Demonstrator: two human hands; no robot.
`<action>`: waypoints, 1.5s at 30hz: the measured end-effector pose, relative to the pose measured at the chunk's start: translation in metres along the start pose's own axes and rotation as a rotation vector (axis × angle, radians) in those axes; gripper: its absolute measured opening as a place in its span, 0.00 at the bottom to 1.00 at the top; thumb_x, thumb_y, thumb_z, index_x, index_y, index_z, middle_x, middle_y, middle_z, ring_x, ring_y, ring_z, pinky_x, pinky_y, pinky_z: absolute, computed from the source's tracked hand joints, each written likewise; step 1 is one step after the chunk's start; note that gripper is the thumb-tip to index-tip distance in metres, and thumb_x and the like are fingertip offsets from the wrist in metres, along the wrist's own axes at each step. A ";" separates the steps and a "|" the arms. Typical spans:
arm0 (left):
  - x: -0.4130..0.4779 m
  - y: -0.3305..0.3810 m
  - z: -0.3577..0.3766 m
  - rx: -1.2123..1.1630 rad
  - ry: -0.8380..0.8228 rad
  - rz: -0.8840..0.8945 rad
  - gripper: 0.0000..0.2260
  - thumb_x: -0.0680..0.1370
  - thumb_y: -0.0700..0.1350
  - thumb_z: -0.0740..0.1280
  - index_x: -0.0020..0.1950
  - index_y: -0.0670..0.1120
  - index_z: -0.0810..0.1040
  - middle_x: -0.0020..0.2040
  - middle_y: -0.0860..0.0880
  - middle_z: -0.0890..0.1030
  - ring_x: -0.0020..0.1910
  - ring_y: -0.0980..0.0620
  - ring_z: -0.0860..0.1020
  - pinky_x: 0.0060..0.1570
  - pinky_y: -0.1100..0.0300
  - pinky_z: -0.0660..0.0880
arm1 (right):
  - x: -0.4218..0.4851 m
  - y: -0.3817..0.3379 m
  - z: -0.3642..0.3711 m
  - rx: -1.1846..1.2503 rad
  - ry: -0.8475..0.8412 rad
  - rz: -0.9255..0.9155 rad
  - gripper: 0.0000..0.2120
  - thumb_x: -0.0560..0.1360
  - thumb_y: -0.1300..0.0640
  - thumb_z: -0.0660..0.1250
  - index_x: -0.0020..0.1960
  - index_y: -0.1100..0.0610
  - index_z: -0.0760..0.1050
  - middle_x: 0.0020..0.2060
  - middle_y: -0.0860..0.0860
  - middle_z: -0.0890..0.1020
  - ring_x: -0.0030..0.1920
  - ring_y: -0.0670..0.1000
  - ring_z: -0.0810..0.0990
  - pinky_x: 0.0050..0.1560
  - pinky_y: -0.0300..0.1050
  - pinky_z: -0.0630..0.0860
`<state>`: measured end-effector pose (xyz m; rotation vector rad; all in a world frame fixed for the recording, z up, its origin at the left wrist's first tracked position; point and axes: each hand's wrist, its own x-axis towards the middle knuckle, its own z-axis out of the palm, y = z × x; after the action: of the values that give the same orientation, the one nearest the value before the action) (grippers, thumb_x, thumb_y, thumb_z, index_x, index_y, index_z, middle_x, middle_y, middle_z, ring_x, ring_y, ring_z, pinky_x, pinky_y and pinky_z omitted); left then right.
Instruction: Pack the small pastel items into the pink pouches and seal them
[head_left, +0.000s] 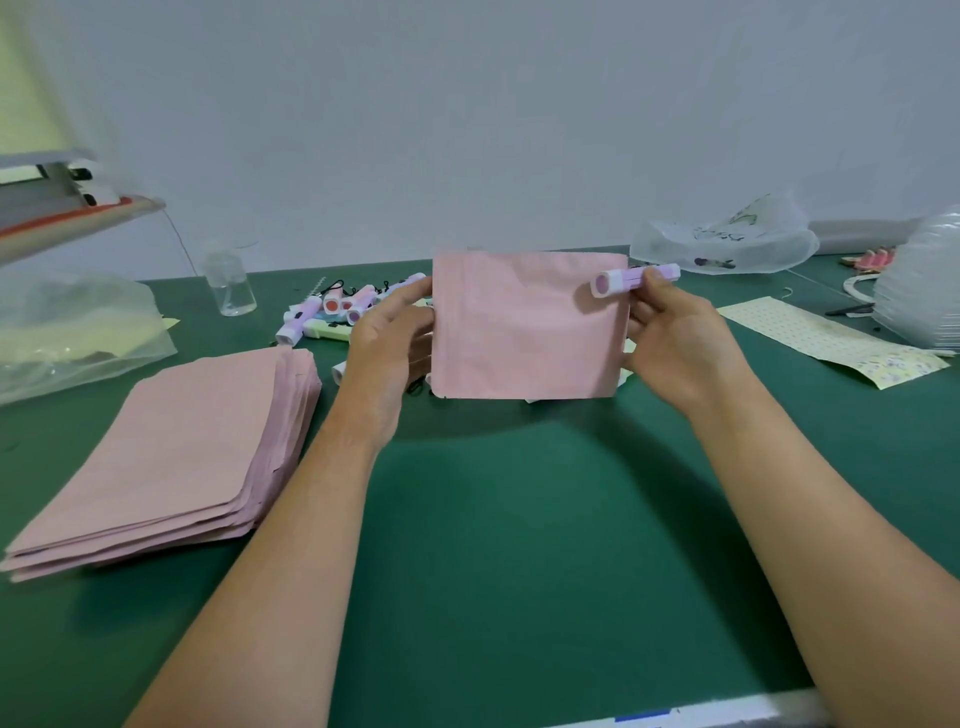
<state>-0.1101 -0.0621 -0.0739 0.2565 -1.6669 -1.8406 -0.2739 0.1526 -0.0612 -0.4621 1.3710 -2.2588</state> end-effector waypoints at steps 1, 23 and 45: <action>0.000 -0.002 -0.001 0.034 -0.003 0.021 0.14 0.79 0.47 0.68 0.63 0.54 0.85 0.52 0.50 0.88 0.44 0.52 0.83 0.43 0.58 0.78 | 0.000 0.000 -0.001 -0.004 -0.004 0.009 0.12 0.86 0.51 0.59 0.61 0.56 0.78 0.59 0.53 0.83 0.56 0.53 0.79 0.58 0.53 0.71; -0.009 -0.006 0.020 1.095 0.224 0.650 0.33 0.75 0.34 0.69 0.78 0.52 0.72 0.70 0.53 0.80 0.63 0.47 0.79 0.55 0.51 0.79 | -0.039 0.023 0.059 -0.708 0.004 -1.087 0.07 0.84 0.63 0.63 0.56 0.54 0.78 0.57 0.55 0.73 0.50 0.48 0.80 0.46 0.45 0.79; -0.020 0.023 0.050 1.148 0.242 0.744 0.22 0.74 0.39 0.69 0.66 0.56 0.81 0.62 0.63 0.83 0.82 0.45 0.61 0.80 0.38 0.49 | -0.040 0.024 0.064 -1.250 -0.185 -1.362 0.07 0.79 0.64 0.70 0.56 0.64 0.82 0.51 0.55 0.84 0.47 0.60 0.79 0.49 0.54 0.77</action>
<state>-0.1144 -0.0095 -0.0481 0.2496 -2.0643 -0.2000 -0.2030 0.1171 -0.0557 -2.5012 2.6849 -1.4770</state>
